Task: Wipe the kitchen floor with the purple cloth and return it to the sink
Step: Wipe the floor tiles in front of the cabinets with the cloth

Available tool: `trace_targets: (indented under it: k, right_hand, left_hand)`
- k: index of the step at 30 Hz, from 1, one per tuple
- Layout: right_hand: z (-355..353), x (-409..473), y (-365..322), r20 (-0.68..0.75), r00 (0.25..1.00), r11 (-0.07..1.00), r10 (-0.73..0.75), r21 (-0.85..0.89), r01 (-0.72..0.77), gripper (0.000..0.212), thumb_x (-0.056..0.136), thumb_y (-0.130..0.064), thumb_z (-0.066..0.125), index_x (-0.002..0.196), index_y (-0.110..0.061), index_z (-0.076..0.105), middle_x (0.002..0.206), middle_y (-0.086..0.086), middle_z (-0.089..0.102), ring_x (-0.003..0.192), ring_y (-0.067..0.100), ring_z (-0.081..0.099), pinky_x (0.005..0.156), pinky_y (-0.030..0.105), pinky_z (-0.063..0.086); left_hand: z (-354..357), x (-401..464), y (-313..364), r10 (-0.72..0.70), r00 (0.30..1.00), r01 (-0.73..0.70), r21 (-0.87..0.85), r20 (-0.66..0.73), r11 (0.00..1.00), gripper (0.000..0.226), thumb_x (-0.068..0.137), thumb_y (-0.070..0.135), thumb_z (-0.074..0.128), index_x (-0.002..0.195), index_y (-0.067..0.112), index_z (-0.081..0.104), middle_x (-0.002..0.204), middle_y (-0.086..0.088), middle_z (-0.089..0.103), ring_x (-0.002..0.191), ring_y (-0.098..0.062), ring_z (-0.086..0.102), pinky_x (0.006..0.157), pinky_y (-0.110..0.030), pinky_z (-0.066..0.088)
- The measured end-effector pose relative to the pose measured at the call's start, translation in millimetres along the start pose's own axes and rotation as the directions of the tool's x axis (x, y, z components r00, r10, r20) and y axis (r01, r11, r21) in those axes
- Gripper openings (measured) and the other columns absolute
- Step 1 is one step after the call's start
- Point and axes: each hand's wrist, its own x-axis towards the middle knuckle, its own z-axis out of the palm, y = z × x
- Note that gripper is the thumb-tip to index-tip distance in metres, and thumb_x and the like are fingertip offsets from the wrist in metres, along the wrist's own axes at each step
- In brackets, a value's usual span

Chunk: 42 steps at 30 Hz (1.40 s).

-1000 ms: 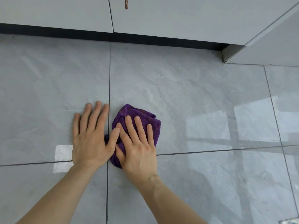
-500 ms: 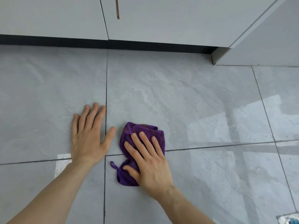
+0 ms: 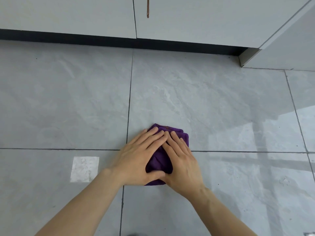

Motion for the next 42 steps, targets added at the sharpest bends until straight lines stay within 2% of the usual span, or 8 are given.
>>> trace_targets:
  k: [5,8,12,15,18,24,31,42]
  right_hand:
    - [2.8,-13.9,-10.8,-0.075,0.997,0.999,-0.030,-0.039,0.028,0.066,0.091,-0.057,0.066,0.143,-0.018,0.057,0.152,-0.004,0.054,0.148,0.019,0.042,0.118,0.040,0.041]
    - [3.7,-23.3,-17.4,-0.074,0.995,0.996,-0.060,-0.063,0.055,0.053,0.085,-0.030,0.079,0.133,-0.016,0.065,0.142,-0.002,0.064,0.139,0.023,0.053,0.107,0.045,0.051]
    - [6.6,-34.4,-29.5,-0.070,0.995,0.996,-0.073,-0.053,0.069,0.052,0.076,-0.008,0.081,0.125,-0.015,0.067,0.128,-0.002,0.070,0.132,0.024,0.059,0.102,0.044,0.055]
    - [10.6,-49.1,-34.8,-0.024,0.995,0.994,-0.101,-0.039,0.100,0.054,0.079,-0.013,0.075,0.131,-0.017,0.063,0.131,-0.004,0.066,0.135,0.023,0.055,0.104,0.044,0.053]
    - [18.8,-61.9,-38.6,-0.024,0.994,0.994,-0.109,-0.003,0.109,0.047,0.092,-0.027,0.061,0.139,-0.026,0.057,0.145,-0.002,0.058,0.144,0.024,0.046,0.111,0.049,0.046]
    - [43.7,-57.0,-62.3,-0.044,0.992,0.964,-0.117,0.235,0.124,0.033,0.102,-0.034,0.052,0.134,-0.028,0.058,0.161,-0.001,0.042,0.153,0.025,0.032,0.120,0.055,0.033]
    - [77.1,-24.4,-106.5,0.140,0.940,0.933,-0.311,-0.145,0.330,0.055,0.101,-0.062,0.041,0.152,-0.041,0.039,0.167,0.003,0.031,0.157,0.028,0.020,0.123,0.059,0.020]
    - [83.0,13.7,-109.6,0.116,0.963,0.950,-0.244,-0.168,0.261,0.048,0.104,-0.058,0.038,0.149,-0.042,0.041,0.169,-0.002,0.027,0.159,0.022,0.015,0.127,0.052,0.016]
  left_hand:
    - [8.7,-32.0,10.2,-0.038,0.993,0.043,0.041,-0.116,0.998,0.075,0.096,0.061,0.052,0.159,0.024,0.037,0.165,0.012,0.037,0.156,-0.006,0.026,0.125,-0.026,0.026]
    - [25.1,-47.5,20.0,-0.032,0.979,0.058,0.125,-0.203,0.990,0.058,0.090,0.040,0.070,0.141,0.014,0.062,0.141,0.005,0.067,0.135,-0.013,0.060,0.105,-0.031,0.055]
    - [34.2,-56.1,30.8,-0.062,0.957,0.117,0.183,-0.282,0.976,0.054,0.071,0.022,0.084,0.123,0.012,0.075,0.105,0.003,0.079,0.100,-0.015,0.075,0.082,-0.027,0.062]
    - [30.1,-68.0,32.5,-0.083,0.964,0.102,0.065,-0.252,0.993,0.060,0.069,0.033,0.081,0.126,0.018,0.069,0.095,0.011,0.074,0.088,-0.011,0.066,0.073,-0.025,0.059]
    - [23.1,-86.3,14.8,-0.161,0.933,0.144,-0.077,-0.320,0.987,0.055,0.089,0.047,0.062,0.140,0.029,0.053,0.122,0.014,0.065,0.109,-0.011,0.061,0.101,-0.024,0.046]
    - [20.0,-121.5,-63.7,-0.606,0.669,0.600,-0.167,-0.431,0.782,0.065,0.103,0.046,0.032,0.162,0.020,0.027,0.170,0.001,0.028,0.159,-0.018,0.019,0.131,-0.045,0.009]
    - [40.1,-121.5,-84.6,-0.656,0.662,0.668,-0.109,-0.363,0.736,0.068,0.105,0.054,0.011,0.165,0.024,0.015,0.174,0.006,0.012,0.162,-0.014,0.004,0.131,-0.044,0.004]
    - [47.0,-121.4,-90.0,-0.653,0.656,0.689,-0.053,-0.379,0.723,0.068,0.105,0.055,0.015,0.165,0.024,0.013,0.174,0.005,0.012,0.162,-0.017,0.007,0.131,-0.039,0.000]
